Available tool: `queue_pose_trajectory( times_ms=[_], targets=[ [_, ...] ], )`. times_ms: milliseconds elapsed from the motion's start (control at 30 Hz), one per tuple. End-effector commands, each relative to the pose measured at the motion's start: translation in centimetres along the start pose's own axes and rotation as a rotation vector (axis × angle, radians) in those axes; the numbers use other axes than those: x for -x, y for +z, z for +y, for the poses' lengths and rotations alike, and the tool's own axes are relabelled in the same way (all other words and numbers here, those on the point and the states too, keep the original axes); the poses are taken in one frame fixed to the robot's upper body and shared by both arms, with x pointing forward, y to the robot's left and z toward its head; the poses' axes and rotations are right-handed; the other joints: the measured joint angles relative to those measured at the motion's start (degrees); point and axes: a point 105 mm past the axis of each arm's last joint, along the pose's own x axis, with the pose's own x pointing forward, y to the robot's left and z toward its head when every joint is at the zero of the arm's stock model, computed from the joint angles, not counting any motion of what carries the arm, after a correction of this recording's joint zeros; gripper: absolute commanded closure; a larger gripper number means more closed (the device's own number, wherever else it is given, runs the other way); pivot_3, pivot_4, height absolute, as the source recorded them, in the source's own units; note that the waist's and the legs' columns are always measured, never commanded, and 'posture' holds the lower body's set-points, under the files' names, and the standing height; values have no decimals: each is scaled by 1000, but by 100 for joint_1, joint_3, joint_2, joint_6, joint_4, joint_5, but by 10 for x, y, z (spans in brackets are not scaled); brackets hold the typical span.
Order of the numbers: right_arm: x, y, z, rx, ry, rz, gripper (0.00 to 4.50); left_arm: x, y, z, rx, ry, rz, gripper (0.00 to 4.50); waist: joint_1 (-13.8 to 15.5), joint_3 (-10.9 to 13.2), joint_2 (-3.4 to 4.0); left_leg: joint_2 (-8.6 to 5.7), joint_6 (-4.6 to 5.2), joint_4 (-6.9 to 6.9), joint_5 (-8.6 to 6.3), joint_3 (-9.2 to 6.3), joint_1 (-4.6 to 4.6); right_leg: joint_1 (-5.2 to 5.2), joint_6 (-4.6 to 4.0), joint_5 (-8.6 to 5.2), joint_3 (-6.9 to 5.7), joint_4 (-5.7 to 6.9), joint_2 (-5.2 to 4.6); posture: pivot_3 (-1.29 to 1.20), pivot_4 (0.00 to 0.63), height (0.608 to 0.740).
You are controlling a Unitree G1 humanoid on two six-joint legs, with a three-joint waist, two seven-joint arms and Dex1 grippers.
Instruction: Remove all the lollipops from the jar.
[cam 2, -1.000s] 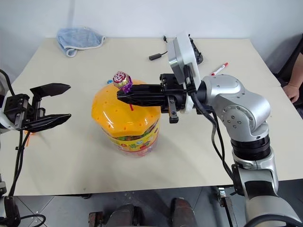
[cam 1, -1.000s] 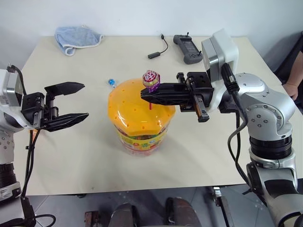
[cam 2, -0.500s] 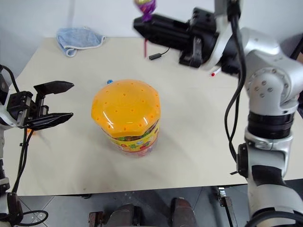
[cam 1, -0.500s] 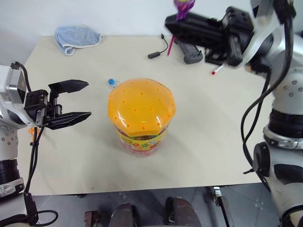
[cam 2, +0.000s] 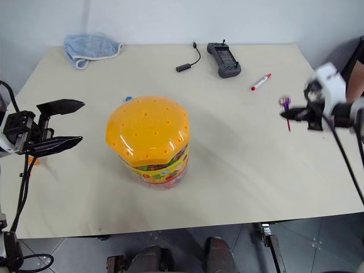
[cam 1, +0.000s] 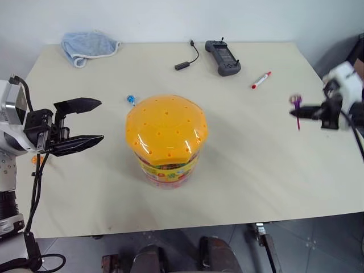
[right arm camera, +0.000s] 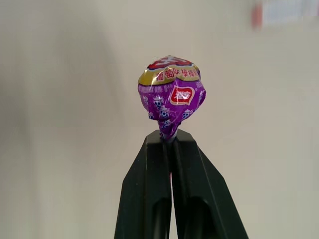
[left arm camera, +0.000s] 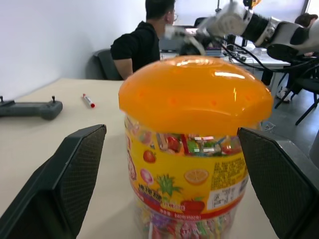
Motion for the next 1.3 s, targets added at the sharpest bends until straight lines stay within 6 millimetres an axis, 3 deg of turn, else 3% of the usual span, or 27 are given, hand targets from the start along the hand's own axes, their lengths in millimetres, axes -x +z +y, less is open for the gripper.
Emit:
queue_pose_trajectory(
  times_ms=[33, 133, 367, 467, 600, 800, 833, 967, 1033, 1067, 1133, 1200, 1300],
  targets=[
    [-9, -19, -12, -37, -76, 25, 4478, 6, 14, -6, -59, 6, -5, 0, -2, 0, 0, 0, 0, 1, 0, 0, 0, 1, 0, 0, 0, 0, 0, 0, 150, 740],
    [-21, -37, -16, -79, -88, 51, 4478, 12, 18, -8, -73, 31, 16, 0, 1, 2, 4, 1, 0, 2, 0, 1, 0, 0, 0, 0, 2, 1, 1, 0, 150, 740],
    [-41, -54, -21, -146, -102, 69, 4478, 29, 24, -13, -77, 84, 76, 0, 0, 2, 6, 0, 0, 3, 0, 1, 0, 0, 0, 0, 5, 0, -1, 0, 150, 740],
    [-42, -52, -17, -131, -74, 55, 3781, 31, 21, -17, -68, 107, 85, 0, 32, 2, 6, 0, 0, 5, 0, 0, -1, 0, 0, 0, 4, 1, -2, 0, 150, 740],
    [-34, -44, -20, -138, -81, 7, 2459, 31, 15, -18, -52, 153, 109, 0, 33, 2, 6, 0, 0, 4, 0, -2, -1, 1, 0, 0, 4, 0, -2, 0, 150, 740],
    [-5, -23, -9, -97, -4, -112, 423, 30, 11, -22, 2, 167, 95, 0, 42, 3, 6, 0, -1, 2, 0, -2, -1, 0, 0, 0, 5, 0, -2, 0, 150, 740],
    [3, -13, -3, -69, 32, -170, 74, 31, 9, -20, 16, 185, 102, 0, 38, 3, 6, 0, -1, 2, 0, -3, -1, 1, 0, 0, 5, 0, -2, 0, 150, 740],
    [29, 19, 28, 41, 187, -359, 30, 32, 0, -12, 44, 257, 123, 0, 41, 3, 6, 1, -1, 2, -1, -2, 1, 2, 0, 0, 7, 0, 0, 0, 150, 740],
    [32, 23, 60, 160, 337, -412, 30, 34, -4, -6, 62, 317, 110, 0, 42, 3, 7, 1, -1, 3, -1, -1, 2, 2, 0, 0, 8, 0, 1, 0, 150, 740],
    [33, 22, 70, 194, 389, -413, 30, 34, -6, -4, 66, 336, 106, 0, 42, 2, 6, 1, -2, 2, -1, -1, 3, 3, 0, 0, 8, 0, 1, 0, 150, 740],
    [25, -1, 94, 321, 528, -334, 30, 38, -17, 1, 84, 404, 145, 0, 50, 1, 3, 3, -3, 2, -2, -5, 8, 9, 0, 0, 7, -1, 4, 0, 150, 740],
    [17, -21, 109, 403, 630, -283, 30, 41, -25, 2, 90, 452, 157, 0, 59, -3, -5, 1, -3, 3, -2, -7, 9, 14, 0, 0, 5, -3, 3, 0, 150, 740],
    [4, -36, 122, 459, 707, -304, 30, 45, -34, -4, 129, 471, 149, 0, 49, -3, -5, -4, -3, 4, -2, -3, 10, 16, 1, 1, 8, -8, -2, 0, 150, 740]
  ],
)
